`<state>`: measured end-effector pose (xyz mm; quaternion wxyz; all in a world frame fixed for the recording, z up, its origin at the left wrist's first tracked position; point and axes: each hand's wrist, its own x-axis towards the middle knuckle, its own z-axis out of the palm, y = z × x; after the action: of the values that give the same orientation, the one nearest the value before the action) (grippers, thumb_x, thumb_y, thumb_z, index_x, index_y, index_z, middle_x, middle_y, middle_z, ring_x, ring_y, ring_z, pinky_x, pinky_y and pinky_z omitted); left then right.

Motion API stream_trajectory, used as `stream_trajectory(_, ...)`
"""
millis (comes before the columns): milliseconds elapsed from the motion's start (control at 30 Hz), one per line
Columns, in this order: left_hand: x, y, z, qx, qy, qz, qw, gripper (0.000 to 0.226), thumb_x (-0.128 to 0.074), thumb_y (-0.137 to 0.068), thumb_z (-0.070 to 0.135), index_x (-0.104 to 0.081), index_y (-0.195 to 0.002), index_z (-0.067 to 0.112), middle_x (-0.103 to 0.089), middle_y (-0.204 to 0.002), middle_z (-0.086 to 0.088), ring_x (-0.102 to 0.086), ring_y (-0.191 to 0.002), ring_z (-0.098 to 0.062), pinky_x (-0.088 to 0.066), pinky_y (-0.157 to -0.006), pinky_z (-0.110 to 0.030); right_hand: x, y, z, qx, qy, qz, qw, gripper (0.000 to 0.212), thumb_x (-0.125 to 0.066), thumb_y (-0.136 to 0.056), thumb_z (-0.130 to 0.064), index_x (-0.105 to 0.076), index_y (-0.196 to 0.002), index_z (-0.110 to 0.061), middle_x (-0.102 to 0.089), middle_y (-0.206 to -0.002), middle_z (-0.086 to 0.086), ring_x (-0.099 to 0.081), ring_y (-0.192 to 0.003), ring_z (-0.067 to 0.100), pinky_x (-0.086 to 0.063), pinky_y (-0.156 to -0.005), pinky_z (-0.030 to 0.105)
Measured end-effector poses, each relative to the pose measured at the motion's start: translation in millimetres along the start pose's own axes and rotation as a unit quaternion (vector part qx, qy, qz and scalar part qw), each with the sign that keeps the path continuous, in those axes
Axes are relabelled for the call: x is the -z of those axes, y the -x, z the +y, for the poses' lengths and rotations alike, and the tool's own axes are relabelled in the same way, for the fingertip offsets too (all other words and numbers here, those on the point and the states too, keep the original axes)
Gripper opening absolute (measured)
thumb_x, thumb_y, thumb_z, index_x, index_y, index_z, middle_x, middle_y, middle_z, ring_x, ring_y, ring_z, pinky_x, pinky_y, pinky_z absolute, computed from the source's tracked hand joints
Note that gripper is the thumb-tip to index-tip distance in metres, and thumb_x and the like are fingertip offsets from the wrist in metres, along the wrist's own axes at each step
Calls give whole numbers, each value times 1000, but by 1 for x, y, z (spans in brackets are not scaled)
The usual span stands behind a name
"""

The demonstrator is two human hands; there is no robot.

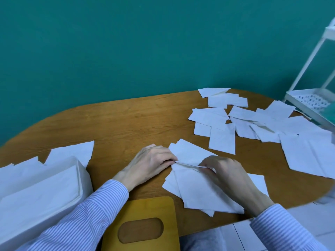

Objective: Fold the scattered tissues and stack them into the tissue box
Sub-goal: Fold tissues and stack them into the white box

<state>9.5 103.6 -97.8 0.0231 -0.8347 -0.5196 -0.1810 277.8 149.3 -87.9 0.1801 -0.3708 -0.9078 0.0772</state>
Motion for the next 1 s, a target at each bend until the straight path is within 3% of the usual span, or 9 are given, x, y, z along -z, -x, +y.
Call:
stream_trajectory(133, 4, 6, 16, -21, 17, 10, 1000, 21, -55, -104, 33, -71, -113, 24, -70, -108, 14, -63, -96, -5, -47, -74, -29, 7, 12, 9, -2, -9, 23, 1000, 10, -62, -95, -26, -64, -92, -34, -68, -87, -17, -64, -75, 6, -50, -57, 24)
stream_trajectory(300, 9, 13, 31, -47, 47, 32, 997, 21, -58, -104, 28, -71, -117, 19, -68, -106, 10, -61, -93, -8, -48, -78, -25, 15, 33, 16, 15, -33, -5, 999, 9, -59, -96, -29, -64, -96, -37, -66, -88, -21, -64, -77, 4, -52, -59, 25)
stream_trajectory(467, 11, 18, 35, -26, 94, 47, 994, 21, -62, -101, 25, -72, -117, 16, -67, -105, 8, -60, -96, -5, -52, -82, -26, 16, 40, 9, 27, -35, 12, 999, 11, -57, -96, -32, -59, -105, -38, -67, -89, -21, -64, -74, 4, -52, -57, 23)
stream_trajectory(567, 13, 16, 34, -15, 79, 54, 995, 20, -61, -101, 25, -72, -116, 15, -66, -104, 8, -61, -96, -6, -52, -83, -28, 16, 36, 3, 23, -53, 16, 998, 5, -54, -96, -36, -56, -100, -37, -66, -85, -20, -65, -72, 6, -52, -56, 27)
stream_trajectory(667, 25, 0, 36, 24, 88, 94, 991, 19, -62, -100, 22, -73, -113, 15, -64, -98, 8, -60, -91, -8, -52, -75, -31, 23, 24, -3, -22, -132, 24, 991, 5, -57, -95, -35, -62, -94, -34, -67, -81, -18, -66, -75, 4, -53, -61, 29)
stream_trajectory(800, 52, -34, 34, 70, 134, 154, 976, 14, -65, -97, 18, -76, -106, 19, -63, -95, 9, -60, -89, -6, -46, -76, -20, 48, 0, -6, -107, -282, 39, 953, 8, -69, -91, -20, -68, -85, -26, -69, -69, -10, -67, -67, 4, -50, -61, 18)
stream_trajectory(900, 53, -58, 21, 124, 153, 101, 975, 13, -68, -95, 21, -78, -99, 26, -65, -91, 11, -59, -89, -4, -44, -78, -22, 55, -18, 0, -156, -324, 18, 933, 6, -67, -92, -19, -70, -87, -19, -71, -66, -4, -70, -67, 11, -59, -69, 35)
stream_trajectory(1000, 37, -72, 8, 175, 175, 29, 969, 12, -70, -93, 21, -78, -99, 27, -66, -90, 14, -57, -88, 2, -39, -76, -17, 42, -32, 12, -200, -277, -33, 939, 9, -64, -95, -21, -68, -87, -21, -72, -63, -4, -69, -64, 11, -58, -66, 29)
